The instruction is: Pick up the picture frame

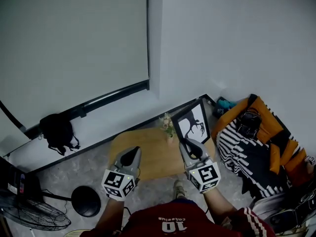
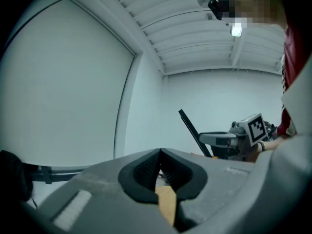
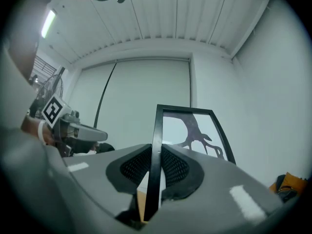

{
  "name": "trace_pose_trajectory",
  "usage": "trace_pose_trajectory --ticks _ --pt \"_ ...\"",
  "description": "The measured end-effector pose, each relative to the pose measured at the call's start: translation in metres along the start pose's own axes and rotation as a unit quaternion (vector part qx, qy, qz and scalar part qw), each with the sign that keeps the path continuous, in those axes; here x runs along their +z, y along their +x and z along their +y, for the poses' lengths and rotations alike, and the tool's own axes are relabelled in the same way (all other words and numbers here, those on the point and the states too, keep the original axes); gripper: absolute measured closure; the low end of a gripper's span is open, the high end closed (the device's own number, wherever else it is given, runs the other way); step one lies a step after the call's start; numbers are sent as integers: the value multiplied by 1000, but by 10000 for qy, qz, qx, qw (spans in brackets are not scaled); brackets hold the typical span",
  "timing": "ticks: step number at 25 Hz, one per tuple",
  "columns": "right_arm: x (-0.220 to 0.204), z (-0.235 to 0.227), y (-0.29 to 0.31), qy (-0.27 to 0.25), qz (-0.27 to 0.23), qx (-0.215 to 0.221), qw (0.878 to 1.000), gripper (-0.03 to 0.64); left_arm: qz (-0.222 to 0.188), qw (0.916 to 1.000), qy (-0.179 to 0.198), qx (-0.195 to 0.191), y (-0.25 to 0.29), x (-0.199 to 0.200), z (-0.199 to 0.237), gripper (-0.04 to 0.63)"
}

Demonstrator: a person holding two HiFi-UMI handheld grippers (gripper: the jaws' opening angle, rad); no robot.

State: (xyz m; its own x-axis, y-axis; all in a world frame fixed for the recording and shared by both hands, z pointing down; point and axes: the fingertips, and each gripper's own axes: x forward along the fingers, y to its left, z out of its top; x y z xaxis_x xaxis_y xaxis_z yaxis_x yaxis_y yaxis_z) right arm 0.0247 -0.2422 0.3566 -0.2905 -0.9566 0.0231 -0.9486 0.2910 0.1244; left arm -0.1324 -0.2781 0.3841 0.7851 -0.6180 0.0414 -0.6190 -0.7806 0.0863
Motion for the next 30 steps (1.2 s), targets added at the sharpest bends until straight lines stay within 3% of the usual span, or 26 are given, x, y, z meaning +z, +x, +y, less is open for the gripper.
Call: trace_pose_trajectory --ticks 6,14,30 --pt "24 3 -21 294 -397 -249 9985 551 -319 9992 103 230 -24 29 5 592" --pt "32 -9 -45 430 -612 -525 9958 554 -422 9983 103 377 -35 37 9 592" --pt "35 -9 -49 308 -561 -673 9957 554 -488 9983 62 306 -46 36 5 592"
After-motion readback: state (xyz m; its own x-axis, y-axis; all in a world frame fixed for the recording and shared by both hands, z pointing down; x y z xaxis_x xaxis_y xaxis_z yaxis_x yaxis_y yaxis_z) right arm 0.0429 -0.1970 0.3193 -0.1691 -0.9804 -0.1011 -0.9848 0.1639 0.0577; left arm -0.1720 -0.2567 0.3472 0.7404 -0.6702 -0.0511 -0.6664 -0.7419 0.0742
